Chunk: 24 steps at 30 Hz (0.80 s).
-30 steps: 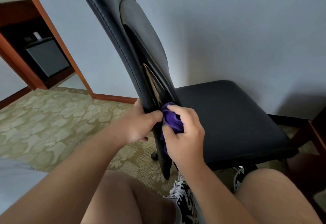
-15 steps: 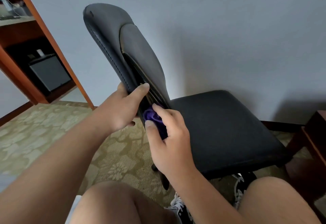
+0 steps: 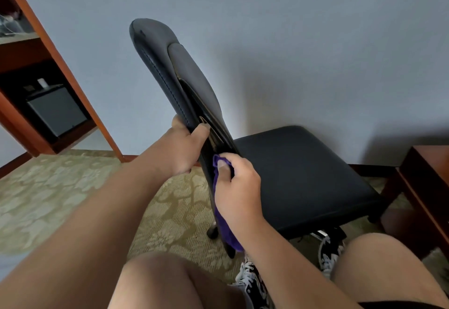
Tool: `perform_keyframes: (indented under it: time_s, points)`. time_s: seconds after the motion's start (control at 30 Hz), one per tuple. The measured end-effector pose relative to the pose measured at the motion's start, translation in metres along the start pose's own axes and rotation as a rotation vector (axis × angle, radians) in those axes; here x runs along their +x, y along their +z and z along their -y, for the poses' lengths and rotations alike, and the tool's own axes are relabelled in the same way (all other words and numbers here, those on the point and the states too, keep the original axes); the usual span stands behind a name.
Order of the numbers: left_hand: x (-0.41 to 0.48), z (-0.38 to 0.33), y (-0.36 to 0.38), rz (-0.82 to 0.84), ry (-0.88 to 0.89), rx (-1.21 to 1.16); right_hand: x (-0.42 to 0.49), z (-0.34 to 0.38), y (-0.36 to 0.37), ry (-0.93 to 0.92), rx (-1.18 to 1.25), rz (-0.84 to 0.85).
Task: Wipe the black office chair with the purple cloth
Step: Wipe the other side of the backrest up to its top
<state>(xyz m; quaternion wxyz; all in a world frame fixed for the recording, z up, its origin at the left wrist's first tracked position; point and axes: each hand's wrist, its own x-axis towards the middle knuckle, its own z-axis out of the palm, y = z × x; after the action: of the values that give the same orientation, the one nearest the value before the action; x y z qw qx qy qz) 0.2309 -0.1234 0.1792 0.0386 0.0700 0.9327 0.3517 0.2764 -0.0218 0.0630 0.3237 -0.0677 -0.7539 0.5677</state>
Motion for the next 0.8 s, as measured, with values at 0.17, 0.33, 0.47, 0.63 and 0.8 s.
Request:
perform_keyframes:
  time_s: [0.17,0.33,0.47,0.63,0.8]
  points:
    - [0.000,-0.001,0.003,-0.006,-0.005,0.001,0.005,0.008,0.002,-0.107,0.041,-0.044]
    - [0.000,0.001,0.002,0.004,0.009,0.003,-0.014,-0.039,-0.003,-0.167,-0.098,0.023]
    - [-0.002,-0.002,0.001,0.010,0.013,0.032,-0.013,-0.036,-0.003,-0.061,-0.104,0.074]
    - [-0.005,-0.006,-0.001,0.022,-0.010,0.046,0.008,0.007,-0.005,-0.125,-0.008,0.020]
    - [-0.009,-0.010,-0.003,0.055,0.032,0.077,0.018,0.019,-0.003,-0.207,-0.056,0.025]
